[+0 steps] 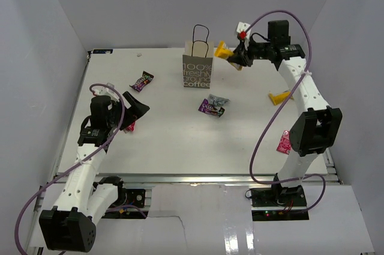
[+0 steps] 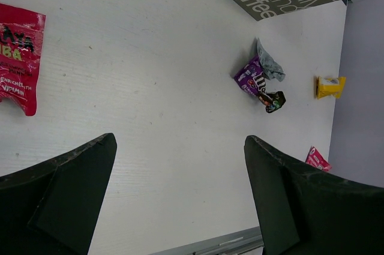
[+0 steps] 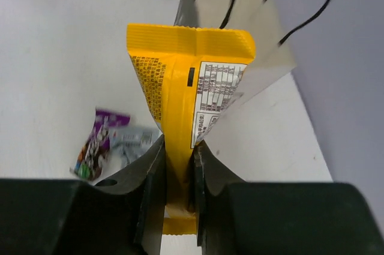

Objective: Place the snacks into the paper bag

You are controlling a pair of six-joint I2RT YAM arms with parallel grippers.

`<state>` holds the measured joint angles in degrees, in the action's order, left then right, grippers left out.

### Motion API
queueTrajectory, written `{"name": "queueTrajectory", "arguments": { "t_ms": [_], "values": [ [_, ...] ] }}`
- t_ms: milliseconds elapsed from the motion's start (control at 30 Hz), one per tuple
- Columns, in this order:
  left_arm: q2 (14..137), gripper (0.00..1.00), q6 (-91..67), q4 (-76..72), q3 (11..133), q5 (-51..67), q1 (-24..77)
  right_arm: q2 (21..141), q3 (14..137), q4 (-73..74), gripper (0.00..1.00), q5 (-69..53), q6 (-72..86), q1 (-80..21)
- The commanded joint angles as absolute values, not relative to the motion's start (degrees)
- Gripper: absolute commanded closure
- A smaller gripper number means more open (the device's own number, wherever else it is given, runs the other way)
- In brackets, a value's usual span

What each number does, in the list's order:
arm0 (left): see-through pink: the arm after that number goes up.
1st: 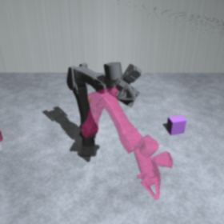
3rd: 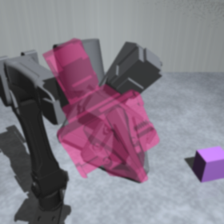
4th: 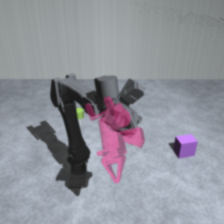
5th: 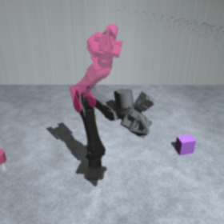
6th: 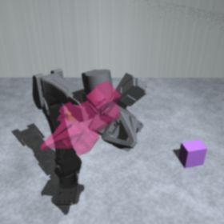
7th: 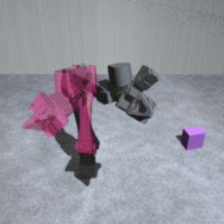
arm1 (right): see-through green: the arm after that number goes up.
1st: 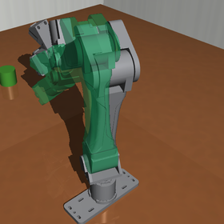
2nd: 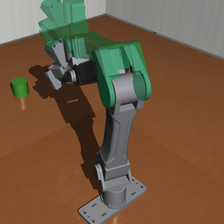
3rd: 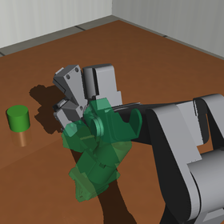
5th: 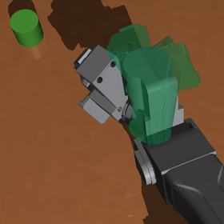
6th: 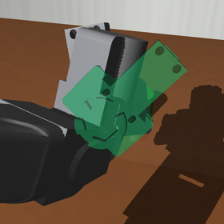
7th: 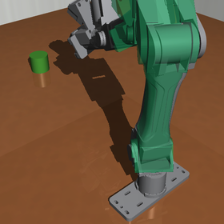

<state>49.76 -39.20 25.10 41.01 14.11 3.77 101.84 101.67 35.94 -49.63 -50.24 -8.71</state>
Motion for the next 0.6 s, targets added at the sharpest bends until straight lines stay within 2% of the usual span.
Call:
{"name": "queueTrajectory", "arguments": {
  "t_ms": [0, 100, 233, 400, 567],
  "values": [
    [49.6, 0.02, -38.1, 23.6, 42.0, 15.4, 3.8, 104.4, 107.7, 10.1, 0.78, -47.9, -19.8, -13.1],
    [48.3, 0.02, -38.4, 24.4, 42.0, 14.9, 3.7, 109.9, 116.3, 4.8, 0.81, -42.4, -12.2, -15.4],
    [45.6, 0.02, -39.4, 25.9, 41.2, 13.9, 3.8, 114.3, 122.5, -3.1, 0.82, -38.5, -10.8, -17.4],
    [43.7, 0.02, -40.3, 27.0, 40.5, 13.0, 3.8, 117.1, 122.9, -10.3, 0.81, -37.5, -9.7, -19.9],
    [44.8, 0.02, -39.9, 27.8, 41.7, 13.3, 3.8, 117.8, 117.6, -16.6, 0.79, -35.3, -9.2, -21.6]
  ]
}}
